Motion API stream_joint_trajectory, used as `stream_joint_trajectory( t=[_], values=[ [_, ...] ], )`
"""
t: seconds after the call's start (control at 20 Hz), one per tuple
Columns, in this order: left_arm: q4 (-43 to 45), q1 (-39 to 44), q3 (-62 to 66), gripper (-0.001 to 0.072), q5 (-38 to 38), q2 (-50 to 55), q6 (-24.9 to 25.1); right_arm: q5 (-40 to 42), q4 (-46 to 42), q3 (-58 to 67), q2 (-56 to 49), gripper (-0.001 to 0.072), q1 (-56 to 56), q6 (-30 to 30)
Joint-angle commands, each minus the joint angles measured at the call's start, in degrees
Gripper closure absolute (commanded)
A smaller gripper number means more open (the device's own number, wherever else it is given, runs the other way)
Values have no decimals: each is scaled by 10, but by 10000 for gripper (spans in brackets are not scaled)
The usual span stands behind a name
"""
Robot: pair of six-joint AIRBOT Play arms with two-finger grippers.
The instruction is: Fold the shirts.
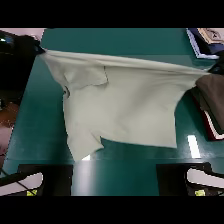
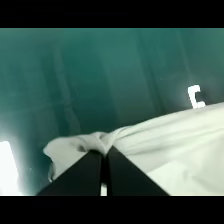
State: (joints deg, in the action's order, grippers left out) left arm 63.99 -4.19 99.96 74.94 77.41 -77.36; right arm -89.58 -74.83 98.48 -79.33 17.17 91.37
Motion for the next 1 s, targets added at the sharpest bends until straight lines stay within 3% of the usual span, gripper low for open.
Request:
stream_joint_trajectory(
  t=[0.0,0.2,0.4,0.5,0.75,0.95],
  values=[
    [-25,0,-6,685,-62,75,47,132,-33,-25,-72,702,-64,-3],
    [-33,0,-6,685,-163,112,69,256,-33,-24,-113,702,-94,-1],
    [-28,0,-6,685,-217,136,69,294,-33,-24,-128,702,-97,3],
    [3,0,-8,685,-191,150,69,268,-33,-25,-135,702,-98,3],
    [111,0,-26,685,-46,176,69,206,-34,-72,-140,702,-124,3],
    [121,0,-92,684,-4,176,69,213,-32,-151,-140,701,-145,3]
  ],
)
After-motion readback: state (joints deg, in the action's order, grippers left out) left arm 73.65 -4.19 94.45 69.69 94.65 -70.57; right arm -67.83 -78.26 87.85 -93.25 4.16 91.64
